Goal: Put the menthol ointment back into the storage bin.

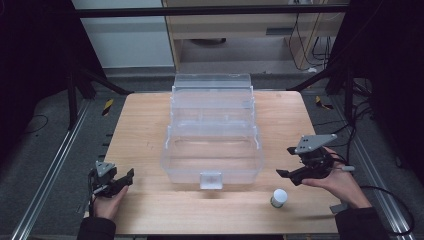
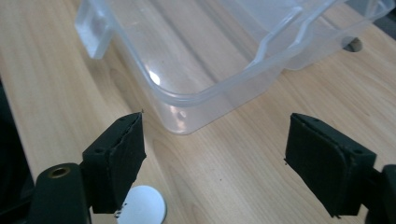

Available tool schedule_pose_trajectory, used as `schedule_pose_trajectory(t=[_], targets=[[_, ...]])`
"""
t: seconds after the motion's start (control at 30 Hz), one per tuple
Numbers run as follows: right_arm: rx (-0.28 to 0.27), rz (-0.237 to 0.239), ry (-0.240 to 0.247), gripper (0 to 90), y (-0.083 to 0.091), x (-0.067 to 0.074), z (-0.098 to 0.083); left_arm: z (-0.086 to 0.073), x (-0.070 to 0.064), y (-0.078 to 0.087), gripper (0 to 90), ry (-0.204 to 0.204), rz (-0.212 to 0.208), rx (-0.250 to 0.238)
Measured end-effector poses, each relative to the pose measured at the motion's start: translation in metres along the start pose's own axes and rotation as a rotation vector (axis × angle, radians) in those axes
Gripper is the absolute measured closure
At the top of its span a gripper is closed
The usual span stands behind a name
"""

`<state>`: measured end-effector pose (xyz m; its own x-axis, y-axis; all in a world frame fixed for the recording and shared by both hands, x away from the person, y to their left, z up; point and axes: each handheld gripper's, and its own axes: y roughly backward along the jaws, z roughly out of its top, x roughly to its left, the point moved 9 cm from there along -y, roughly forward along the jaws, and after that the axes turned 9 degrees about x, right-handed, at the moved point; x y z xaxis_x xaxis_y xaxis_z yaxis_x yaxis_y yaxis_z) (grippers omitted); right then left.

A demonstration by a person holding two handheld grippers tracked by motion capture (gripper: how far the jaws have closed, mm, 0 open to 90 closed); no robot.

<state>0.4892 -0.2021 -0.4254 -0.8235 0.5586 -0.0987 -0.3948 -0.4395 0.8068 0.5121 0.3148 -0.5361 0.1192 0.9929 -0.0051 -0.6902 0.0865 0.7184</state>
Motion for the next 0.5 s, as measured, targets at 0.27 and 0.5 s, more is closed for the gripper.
schedule_pose_trajectory(t=[0.27, 0.5], targets=[[0.053, 0.048, 0.057, 17.8, -0.002, 0.01, -0.003, -0.001, -0.002, -0.002, 33.7, -0.007, -0.006, 0.01], [0.141, 0.103, 0.108, 16.4, -0.01, 0.02, -0.012, -0.002, -0.003, -0.002, 33.5, -0.019, -0.01, 0.018]])
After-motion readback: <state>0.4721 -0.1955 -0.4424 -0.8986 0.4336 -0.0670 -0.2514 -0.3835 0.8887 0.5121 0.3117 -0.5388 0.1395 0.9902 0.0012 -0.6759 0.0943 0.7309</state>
